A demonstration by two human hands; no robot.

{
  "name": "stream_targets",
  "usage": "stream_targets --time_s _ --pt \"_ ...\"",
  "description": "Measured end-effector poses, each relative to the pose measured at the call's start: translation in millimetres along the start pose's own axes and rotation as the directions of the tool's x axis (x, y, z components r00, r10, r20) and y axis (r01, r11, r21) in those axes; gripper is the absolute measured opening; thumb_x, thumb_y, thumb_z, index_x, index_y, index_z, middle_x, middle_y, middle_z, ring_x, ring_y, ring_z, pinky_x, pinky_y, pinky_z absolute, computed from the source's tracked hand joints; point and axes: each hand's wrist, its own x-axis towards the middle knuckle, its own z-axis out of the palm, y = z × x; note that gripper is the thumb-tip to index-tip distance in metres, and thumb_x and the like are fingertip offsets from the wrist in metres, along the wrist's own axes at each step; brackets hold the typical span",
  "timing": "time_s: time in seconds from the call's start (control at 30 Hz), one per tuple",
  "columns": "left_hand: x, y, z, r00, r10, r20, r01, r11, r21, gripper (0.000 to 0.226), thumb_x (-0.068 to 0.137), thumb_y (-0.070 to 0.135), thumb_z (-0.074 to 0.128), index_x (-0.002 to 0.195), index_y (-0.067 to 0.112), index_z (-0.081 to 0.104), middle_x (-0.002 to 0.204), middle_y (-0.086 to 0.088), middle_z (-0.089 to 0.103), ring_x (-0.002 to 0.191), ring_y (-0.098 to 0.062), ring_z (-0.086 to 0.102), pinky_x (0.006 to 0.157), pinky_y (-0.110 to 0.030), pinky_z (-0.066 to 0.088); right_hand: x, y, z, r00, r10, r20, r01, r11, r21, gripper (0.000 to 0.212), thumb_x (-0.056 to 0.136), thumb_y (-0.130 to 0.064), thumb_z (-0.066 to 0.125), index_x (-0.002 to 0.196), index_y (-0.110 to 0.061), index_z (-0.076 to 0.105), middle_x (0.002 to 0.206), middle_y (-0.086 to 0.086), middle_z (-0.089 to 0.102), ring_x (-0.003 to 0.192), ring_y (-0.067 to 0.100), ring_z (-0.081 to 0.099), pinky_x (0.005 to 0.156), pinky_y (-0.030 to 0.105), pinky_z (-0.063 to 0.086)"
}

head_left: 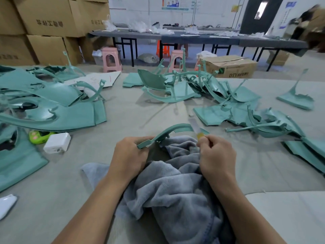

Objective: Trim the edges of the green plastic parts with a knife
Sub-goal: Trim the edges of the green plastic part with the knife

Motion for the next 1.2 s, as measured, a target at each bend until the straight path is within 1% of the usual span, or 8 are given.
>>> stream_targets --time_s 0.13,0.3,0.5,0.7,0.83,1.0,1.1,1.2 --pt "1.0 -3.0 0.3 1.000 0.004 0.004 -0.005 1.000 0.025 0.045 0.077 0.007 0.059 0.066 0.051 0.059 0.052 0.019 0.053 0.047 0.003 0.046 0.044 -0.007 0.032 -15.8 -15.5 4.8 0.939 -0.297 0.172 0.272 0.950 0.156 0.025 0.092 -0.027 0.057 0.070 -0.016 0.061 0.066 -0.005 0.060 0.065 0.013 0.055 0.059 0.023 0.041" --pt "-2.0 -0.4 -1.9 0.999 0.031 0.028 -0.031 0.999 0.017 0.044 0.075 0.011 0.054 0.064 0.053 0.060 0.052 0.015 0.051 0.045 0.002 0.043 0.043 -0.006 0.030 5.4 1.6 -3.7 0.999 0.048 -0.009 -0.049 0.995 -0.089 0.043 0.096 -0.022 0.057 0.056 -0.009 0.049 0.048 0.001 0.047 0.054 0.020 0.044 0.057 0.037 0.026" --pt "0.3 -0.5 -5.3 0.996 -0.007 0.088 0.004 1.000 0.031 0.055 0.070 0.016 0.053 0.095 0.065 0.057 0.062 0.033 0.061 0.059 0.018 0.055 0.050 -0.003 0.037 -11.9 -20.0 2.4 0.959 -0.210 0.191 0.175 0.967 0.186 0.031 0.088 -0.028 0.059 0.066 -0.005 0.062 0.050 0.001 0.046 0.046 0.006 0.038 0.045 0.023 0.033" --pt "-4.5 2.5 -4.6 0.996 -0.009 0.086 0.008 1.000 0.006 0.064 0.072 0.009 0.052 0.101 0.066 0.056 0.065 0.041 0.060 0.062 0.022 0.055 0.053 0.000 0.037 27.9 33.2 -25.7 0.970 0.231 -0.071 -0.241 0.946 -0.218 0.039 0.093 -0.022 0.058 0.058 -0.004 0.057 0.061 0.017 0.060 0.061 0.032 0.046 0.058 0.036 0.034" --pt "-2.8 7.3 -6.3 0.997 -0.014 0.081 0.011 0.999 0.046 0.059 0.068 0.018 0.049 0.096 0.070 0.055 0.060 0.041 0.057 0.061 0.025 0.052 0.052 0.000 0.036 19.4 34.8 -26.8 0.986 0.166 -0.009 -0.166 0.983 -0.081 0.038 0.097 -0.021 0.057 0.064 -0.003 0.064 0.055 0.007 0.059 0.052 0.023 0.050 0.047 0.022 0.035" --pt "-3.7 9.2 -6.9 0.996 0.003 0.086 -0.008 0.998 0.061 0.042 0.069 0.017 0.054 0.073 0.058 0.061 0.054 0.030 0.056 0.051 0.022 0.047 0.047 -0.001 0.033 10.4 5.0 1.4 0.995 -0.008 0.099 0.008 1.000 -0.004 0.037 0.094 -0.033 0.058 0.064 -0.013 0.063 0.052 -0.007 0.058 0.052 0.010 0.051 0.054 0.029 0.042" --pt "-4.7 7.9 -6.4 0.998 -0.004 0.070 0.002 1.000 0.030 0.036 0.065 0.016 0.053 0.066 0.051 0.062 0.047 0.019 0.052 0.043 0.013 0.044 0.041 -0.004 0.030 20.0 23.9 -9.5 0.981 0.191 0.032 -0.187 0.976 -0.115 0.032 0.092 -0.029 0.058 0.070 -0.009 0.070 0.063 0.003 0.066 0.069 0.024 0.062 0.060 0.033 0.042" --pt "-3.7 3.5 -5.6 0.998 -0.015 0.064 0.013 1.000 0.025 0.036 0.067 0.015 0.054 0.066 0.050 0.063 0.048 0.013 0.051 0.043 0.009 0.044 0.041 -0.006 0.031 26.1 56.1 -36.1 0.931 0.349 -0.104 -0.364 0.885 -0.290 0.031 0.092 -0.030 0.058 0.089 -0.003 0.072 0.098 0.020 0.072 0.095 0.041 0.066 0.071 0.032 0.039"
